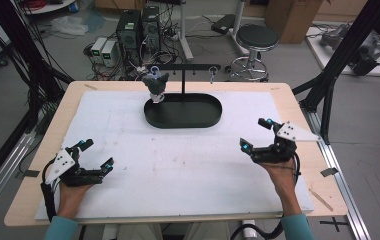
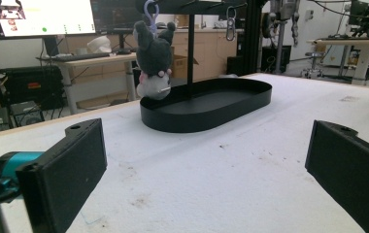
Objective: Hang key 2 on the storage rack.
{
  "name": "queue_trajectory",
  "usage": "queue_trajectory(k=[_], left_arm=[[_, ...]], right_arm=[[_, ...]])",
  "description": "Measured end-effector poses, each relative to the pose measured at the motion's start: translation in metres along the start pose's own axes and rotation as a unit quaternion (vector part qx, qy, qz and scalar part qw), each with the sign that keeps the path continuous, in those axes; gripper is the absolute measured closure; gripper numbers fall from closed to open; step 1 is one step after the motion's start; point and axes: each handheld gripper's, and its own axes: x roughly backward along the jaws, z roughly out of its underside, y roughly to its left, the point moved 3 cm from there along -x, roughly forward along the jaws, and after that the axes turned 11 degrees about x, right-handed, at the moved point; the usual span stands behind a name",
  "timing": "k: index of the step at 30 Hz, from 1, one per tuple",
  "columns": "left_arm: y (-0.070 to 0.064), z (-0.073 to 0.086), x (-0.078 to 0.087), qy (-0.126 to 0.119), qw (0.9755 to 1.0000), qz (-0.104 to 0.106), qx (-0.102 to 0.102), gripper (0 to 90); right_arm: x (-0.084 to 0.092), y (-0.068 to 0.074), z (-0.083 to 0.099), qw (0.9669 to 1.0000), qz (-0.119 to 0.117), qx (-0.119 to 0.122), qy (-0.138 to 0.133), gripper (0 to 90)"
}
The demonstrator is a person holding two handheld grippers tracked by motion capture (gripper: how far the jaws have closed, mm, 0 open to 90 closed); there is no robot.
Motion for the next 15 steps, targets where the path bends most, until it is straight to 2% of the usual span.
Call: queue_trajectory(k=[2, 5, 8, 11, 15], left_arm=[[0.0, 0.0, 0.0, -0.001, 1.0, 0.0, 0.001, 1.7], [0.0, 0.0, 0.0, 0.0, 1.0, 0.001, 0.0, 1.7], [0.0, 0.0, 0.0, 0.0, 1.0, 0.001, 0.0, 1.7], [0.0, 0.0, 0.0, -0.001, 1.0, 0.001, 0.0, 1.7], [0.0, 0.0, 0.0, -0.001, 1.0, -0.001, 0.0, 1.7]], right_arm=[[0.004, 0.004, 0.012, 0.9999, 0.013, 0.003, 0.004, 0.6], [0.011, 0.007, 0.026, 0.9997, 0.024, -0.007, -0.002, 0.6], [0.018, 0.009, 0.038, 0.9989, 0.039, -0.01, -0.024, 0.6], [0.021, 0.014, 0.05, 0.9983, 0.042, -0.012, -0.037, 0.6], [0.019, 0.018, 0.065, 0.9982, 0.04, -0.015, -0.043, 0.6]])
